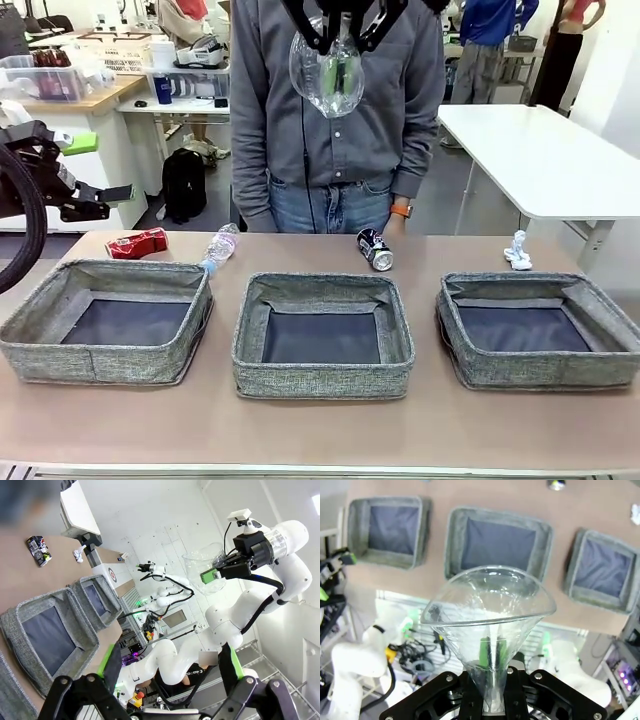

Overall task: Sort the waste into the appropriate baskets.
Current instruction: Pick up the waste item pointed out by the person, then place the picked waste into the Fabric basket indicated by the person.

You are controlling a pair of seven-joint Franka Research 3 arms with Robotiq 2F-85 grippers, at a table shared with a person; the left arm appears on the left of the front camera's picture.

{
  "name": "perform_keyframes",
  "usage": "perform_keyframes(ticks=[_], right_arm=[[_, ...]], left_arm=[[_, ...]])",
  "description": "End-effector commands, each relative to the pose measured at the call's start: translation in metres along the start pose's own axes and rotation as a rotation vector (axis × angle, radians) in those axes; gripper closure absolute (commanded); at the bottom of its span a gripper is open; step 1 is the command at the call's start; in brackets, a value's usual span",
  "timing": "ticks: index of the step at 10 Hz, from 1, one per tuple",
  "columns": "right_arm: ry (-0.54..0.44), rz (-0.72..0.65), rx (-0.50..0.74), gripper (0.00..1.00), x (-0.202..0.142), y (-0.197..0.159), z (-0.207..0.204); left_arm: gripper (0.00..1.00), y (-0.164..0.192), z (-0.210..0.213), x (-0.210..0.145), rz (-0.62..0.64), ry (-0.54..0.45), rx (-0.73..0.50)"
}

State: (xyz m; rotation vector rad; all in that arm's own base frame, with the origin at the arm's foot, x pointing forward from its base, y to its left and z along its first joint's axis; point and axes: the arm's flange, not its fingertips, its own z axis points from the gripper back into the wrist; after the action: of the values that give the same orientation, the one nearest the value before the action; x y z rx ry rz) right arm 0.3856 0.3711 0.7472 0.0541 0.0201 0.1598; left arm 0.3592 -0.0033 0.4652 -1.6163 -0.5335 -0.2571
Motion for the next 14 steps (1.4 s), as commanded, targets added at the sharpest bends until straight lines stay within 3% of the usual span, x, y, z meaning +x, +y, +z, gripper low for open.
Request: perform_keyframes(ticks=[1, 14], right_arm=[[-0.004, 0.011, 0.001, 0.93, -0.0017, 0.0009, 0.0006], [-0.004, 0.011, 0.001, 0.93, -0.0017, 0.0009, 0.0006]], left_arm=[[0.0, -0.0032, -0.002, -0.0013, -0.01, -0.006, -0.014], [0.0, -0.0032, -0.002, -0.0013, -0.01, -0.006, -0.014]])
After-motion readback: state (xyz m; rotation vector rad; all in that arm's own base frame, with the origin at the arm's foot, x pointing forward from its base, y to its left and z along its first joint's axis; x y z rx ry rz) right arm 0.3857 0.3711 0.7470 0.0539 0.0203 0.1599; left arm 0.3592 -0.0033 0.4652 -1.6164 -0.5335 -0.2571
